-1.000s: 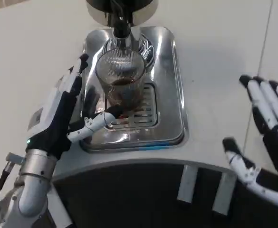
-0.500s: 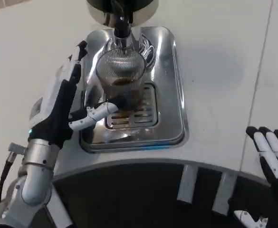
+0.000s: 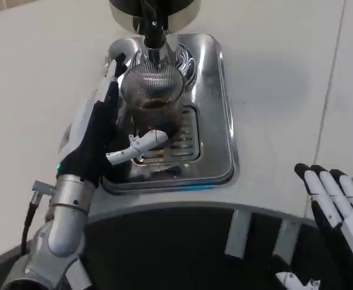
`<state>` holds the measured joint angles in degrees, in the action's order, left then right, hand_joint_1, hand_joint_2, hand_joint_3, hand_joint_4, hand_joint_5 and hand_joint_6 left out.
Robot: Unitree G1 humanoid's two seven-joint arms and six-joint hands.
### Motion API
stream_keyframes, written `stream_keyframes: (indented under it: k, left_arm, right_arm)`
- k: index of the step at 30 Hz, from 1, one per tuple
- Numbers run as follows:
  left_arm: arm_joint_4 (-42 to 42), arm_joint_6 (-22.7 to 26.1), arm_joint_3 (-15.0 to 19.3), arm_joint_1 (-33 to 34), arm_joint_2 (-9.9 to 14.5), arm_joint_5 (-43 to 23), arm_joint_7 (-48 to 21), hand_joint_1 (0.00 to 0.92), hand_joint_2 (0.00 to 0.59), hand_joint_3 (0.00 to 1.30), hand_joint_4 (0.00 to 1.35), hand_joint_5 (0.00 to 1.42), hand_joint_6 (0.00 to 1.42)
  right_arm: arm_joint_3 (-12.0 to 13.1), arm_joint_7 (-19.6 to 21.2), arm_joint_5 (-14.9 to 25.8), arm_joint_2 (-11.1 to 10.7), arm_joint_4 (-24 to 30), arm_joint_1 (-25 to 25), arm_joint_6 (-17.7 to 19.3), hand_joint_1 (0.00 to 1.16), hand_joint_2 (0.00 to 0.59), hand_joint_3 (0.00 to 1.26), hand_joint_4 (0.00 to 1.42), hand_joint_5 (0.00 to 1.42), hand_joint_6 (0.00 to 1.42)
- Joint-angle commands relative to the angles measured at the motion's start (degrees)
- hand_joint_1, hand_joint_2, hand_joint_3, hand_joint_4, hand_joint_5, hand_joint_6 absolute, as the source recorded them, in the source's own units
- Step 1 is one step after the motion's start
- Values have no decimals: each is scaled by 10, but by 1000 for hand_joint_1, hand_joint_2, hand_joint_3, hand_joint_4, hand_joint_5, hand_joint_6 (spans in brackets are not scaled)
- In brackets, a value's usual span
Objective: Grasp the cup under the faucet to collect the drink, then remove the cup.
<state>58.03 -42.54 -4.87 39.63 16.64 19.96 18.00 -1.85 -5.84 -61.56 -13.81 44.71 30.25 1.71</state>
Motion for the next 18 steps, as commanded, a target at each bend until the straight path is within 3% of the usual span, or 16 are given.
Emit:
stream_keyframes:
  k: [1,18]
  left_arm:
    - [10,-21,8,5,-11,-14,10,491,44,0,0,25,40]
    - [32,-37,4,9,-20,-7,21,541,55,0,0,72,89]
  right_arm:
    - [-5,-32,-7,8,14,-11,-12,438,336,0,0,0,0]
    - [-10,-76,-11,32,20,-43,-37,449,338,0,0,0,0]
